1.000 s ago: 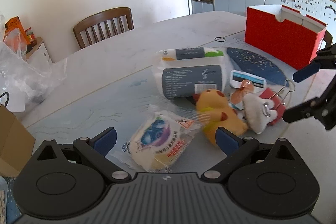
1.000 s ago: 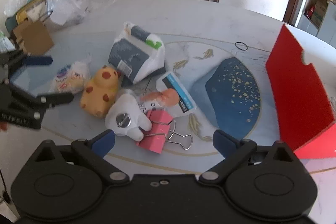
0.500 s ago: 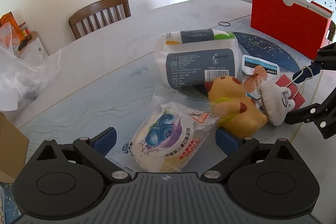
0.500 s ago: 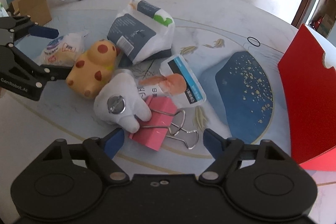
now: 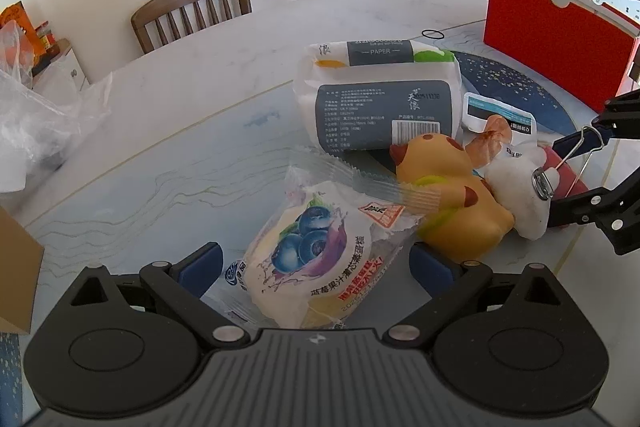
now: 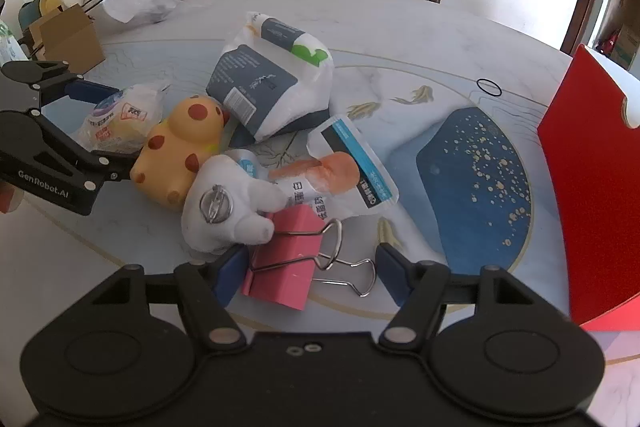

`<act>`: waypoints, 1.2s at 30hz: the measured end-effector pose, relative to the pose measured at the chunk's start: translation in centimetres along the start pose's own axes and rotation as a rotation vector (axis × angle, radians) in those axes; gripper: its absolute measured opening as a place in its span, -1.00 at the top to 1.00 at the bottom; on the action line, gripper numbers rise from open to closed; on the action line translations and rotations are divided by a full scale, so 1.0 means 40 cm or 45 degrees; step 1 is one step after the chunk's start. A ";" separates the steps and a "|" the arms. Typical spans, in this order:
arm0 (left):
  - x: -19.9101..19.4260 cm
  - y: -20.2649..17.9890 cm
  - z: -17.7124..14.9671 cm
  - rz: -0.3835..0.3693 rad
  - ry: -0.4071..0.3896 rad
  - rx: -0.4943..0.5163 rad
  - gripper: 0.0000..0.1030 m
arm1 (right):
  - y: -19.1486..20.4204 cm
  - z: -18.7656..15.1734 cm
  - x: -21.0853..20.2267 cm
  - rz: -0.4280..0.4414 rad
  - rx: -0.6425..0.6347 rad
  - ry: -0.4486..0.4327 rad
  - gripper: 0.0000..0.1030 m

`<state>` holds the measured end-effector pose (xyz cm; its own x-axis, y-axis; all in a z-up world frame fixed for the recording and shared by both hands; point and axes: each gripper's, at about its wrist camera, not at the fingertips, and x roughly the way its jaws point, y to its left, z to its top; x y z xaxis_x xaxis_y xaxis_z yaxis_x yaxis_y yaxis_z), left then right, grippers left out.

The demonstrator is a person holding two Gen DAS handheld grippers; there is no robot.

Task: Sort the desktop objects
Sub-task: 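Grasp blueberry bread packet with left tool while right tool grasps pink binder clip, then carry bread packet in left tool and pink clip in right tool over red box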

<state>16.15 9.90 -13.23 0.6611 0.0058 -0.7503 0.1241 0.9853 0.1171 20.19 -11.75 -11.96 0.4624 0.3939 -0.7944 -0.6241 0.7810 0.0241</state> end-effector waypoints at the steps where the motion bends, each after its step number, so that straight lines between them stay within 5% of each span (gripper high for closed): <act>1: -0.001 -0.001 -0.001 0.001 0.004 -0.003 -0.90 | -0.002 -0.003 -0.002 -0.002 0.001 0.000 -0.35; 10: -0.022 -0.024 -0.021 -0.003 0.005 -0.036 -0.51 | -0.045 -0.043 -0.035 -0.030 0.037 0.007 -0.35; 12: -0.029 -0.031 -0.024 0.006 -0.005 -0.039 -0.27 | -0.053 -0.053 -0.042 -0.040 0.049 0.008 -0.35; 36: -0.152 -0.119 -0.086 -0.003 0.023 -0.187 -0.14 | -0.095 -0.133 -0.136 -0.053 0.129 0.004 -0.34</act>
<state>9.02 5.77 -11.47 0.6475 0.0055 -0.7621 0.0150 0.9997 0.0199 16.69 -19.46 -10.96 0.4848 0.3586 -0.7977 -0.5371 0.8419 0.0520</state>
